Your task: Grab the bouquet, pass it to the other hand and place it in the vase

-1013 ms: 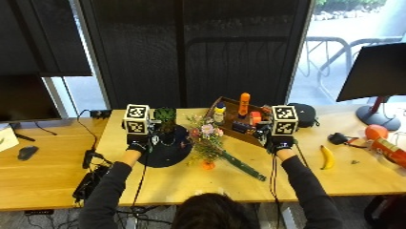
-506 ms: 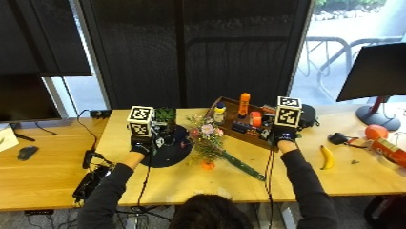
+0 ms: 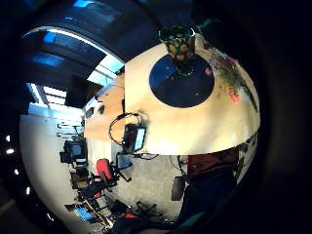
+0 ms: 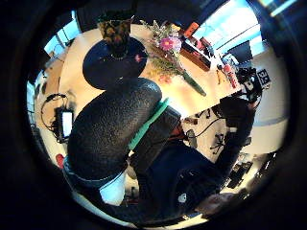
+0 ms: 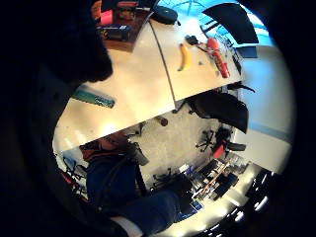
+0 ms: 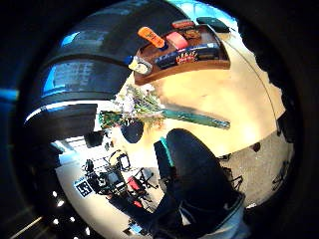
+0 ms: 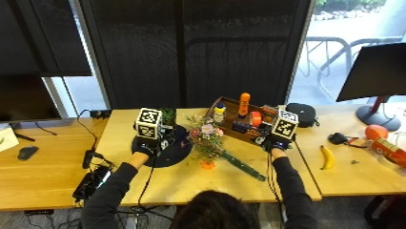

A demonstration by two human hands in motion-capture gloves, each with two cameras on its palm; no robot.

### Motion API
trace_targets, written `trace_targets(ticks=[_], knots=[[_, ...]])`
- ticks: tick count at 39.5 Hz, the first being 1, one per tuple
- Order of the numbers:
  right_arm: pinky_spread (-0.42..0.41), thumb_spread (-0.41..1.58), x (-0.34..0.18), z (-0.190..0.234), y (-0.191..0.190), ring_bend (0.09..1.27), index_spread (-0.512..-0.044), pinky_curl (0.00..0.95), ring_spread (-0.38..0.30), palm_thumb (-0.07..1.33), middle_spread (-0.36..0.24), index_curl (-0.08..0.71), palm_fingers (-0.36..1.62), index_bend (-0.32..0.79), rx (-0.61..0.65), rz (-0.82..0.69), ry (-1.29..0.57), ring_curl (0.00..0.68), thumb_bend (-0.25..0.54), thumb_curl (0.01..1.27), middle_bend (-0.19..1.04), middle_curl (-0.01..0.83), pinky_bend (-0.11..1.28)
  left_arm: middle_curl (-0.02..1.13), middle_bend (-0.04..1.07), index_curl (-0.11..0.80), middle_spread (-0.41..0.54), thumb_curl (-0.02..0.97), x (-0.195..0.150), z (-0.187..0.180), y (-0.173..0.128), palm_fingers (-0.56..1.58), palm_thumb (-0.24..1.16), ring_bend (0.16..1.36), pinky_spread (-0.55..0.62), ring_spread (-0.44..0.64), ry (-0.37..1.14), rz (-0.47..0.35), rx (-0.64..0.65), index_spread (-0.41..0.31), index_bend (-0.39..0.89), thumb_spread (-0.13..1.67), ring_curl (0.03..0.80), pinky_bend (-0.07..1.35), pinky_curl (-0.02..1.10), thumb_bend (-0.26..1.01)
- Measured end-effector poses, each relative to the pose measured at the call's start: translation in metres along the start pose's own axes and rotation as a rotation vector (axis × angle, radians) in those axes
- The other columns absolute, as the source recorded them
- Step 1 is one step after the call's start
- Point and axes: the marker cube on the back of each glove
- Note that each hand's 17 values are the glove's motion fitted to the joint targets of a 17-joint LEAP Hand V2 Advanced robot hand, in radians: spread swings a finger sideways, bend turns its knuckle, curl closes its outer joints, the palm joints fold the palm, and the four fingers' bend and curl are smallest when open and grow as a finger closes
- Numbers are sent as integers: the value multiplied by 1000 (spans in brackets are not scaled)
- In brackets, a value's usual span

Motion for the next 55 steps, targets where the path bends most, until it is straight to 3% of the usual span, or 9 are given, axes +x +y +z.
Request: trace_targets(ticks=[4,12,16,22,33,39,40,46,55], knots=[[119,1134,-4,32,-38,506,-199,340,-89,411,-71,214,716,89,124,-108,-13,341,-2,272,288,375,392,287,172,310,115,224,3,1,0,313,0,498,183,174,-2,5,-8,-56,156,1096,282,344,335,-19],[97,1104,-10,96,-57,516,-199,336,-106,466,-76,215,683,108,-132,-33,-89,355,-8,302,295,395,339,296,171,318,115,236,4,7,-1,304,-2,499,184,177,-8,-1,-18,-56,154,1098,288,347,346,-20],[92,1089,-14,130,-81,500,-205,331,-117,521,-85,226,677,125,-67,-111,-42,357,0,321,297,402,312,300,172,321,115,241,4,9,1,301,-2,500,185,178,-11,5,-23,-56,155,1098,291,348,351,-21],[121,1060,-21,155,-58,471,-215,341,-118,596,-90,230,665,108,9,-37,70,358,-1,345,278,407,344,305,172,325,115,247,2,12,4,299,-3,501,185,178,-2,9,-29,-56,155,1099,295,348,356,-21],[140,1012,-30,196,-61,491,-235,354,-157,787,-116,206,703,71,-79,-5,154,370,39,400,316,435,379,313,173,331,115,254,2,17,8,294,-4,496,185,185,-10,4,-46,-56,156,1099,298,348,364,-22],[64,1004,-34,203,-62,489,-273,310,-227,948,-169,267,955,242,8,84,121,367,93,434,370,457,227,315,171,335,115,257,8,21,8,295,-4,494,185,188,3,21,-49,-56,159,1094,299,347,366,-23],[-57,1016,-34,204,-61,504,-268,339,-231,986,-171,279,1105,248,27,97,116,380,113,437,353,460,306,315,171,336,115,257,9,21,9,295,-5,494,185,188,4,25,-50,-56,159,1093,300,347,367,-23],[-229,1041,-34,205,-62,545,-261,375,-253,1068,-204,345,1284,263,221,82,92,426,137,446,341,482,378,317,170,339,115,259,9,26,11,295,-5,492,186,190,-1,30,-64,-56,159,1092,302,345,369,-23],[-273,1015,-50,187,-77,686,-260,442,-244,901,-236,403,1487,238,569,-201,-243,485,-27,381,439,529,523,319,166,345,115,257,9,37,4,298,-9,487,186,190,111,19,-134,-56,164,1091,303,340,371,-25]])
